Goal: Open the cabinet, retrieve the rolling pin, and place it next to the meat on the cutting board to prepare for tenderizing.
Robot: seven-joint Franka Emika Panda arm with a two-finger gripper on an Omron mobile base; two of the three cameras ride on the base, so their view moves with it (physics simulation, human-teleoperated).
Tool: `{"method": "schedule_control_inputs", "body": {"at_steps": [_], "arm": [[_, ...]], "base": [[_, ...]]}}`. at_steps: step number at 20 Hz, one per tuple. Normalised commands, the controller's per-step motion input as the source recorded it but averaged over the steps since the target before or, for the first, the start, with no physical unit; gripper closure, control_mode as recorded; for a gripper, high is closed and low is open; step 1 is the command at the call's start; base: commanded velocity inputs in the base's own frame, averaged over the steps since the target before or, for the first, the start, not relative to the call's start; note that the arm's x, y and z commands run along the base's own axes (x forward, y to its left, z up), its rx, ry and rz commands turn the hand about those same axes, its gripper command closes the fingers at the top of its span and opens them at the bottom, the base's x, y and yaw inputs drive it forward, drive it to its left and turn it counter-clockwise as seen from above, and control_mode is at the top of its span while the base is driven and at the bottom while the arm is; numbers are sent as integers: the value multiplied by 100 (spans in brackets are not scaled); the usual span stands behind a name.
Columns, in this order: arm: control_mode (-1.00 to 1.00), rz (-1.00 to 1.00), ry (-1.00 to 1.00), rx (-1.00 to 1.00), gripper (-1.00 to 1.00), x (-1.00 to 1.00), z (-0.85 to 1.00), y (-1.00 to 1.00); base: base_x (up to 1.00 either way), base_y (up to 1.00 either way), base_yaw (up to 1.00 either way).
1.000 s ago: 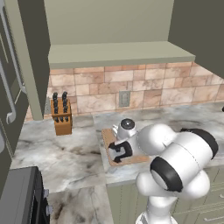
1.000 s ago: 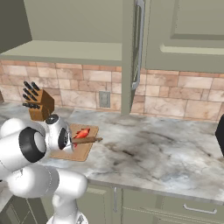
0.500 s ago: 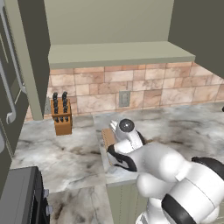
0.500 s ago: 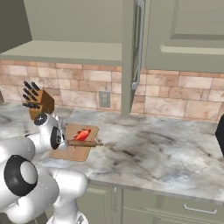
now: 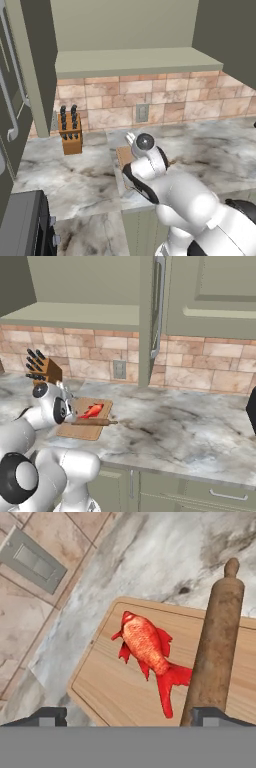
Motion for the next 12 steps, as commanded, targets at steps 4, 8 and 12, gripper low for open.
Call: {"method": "schedule_control_inputs", "body": {"at_steps": [4,8,12], "arm": [[-100,0,-1,0,-100,-12,15,0],[-100,0,0,0,-100,-26,19,2],[-100,-1,0,0,-100,-52,19,3]], "base": [[0,0,0],[0,0,0],[0,0,0]]}}
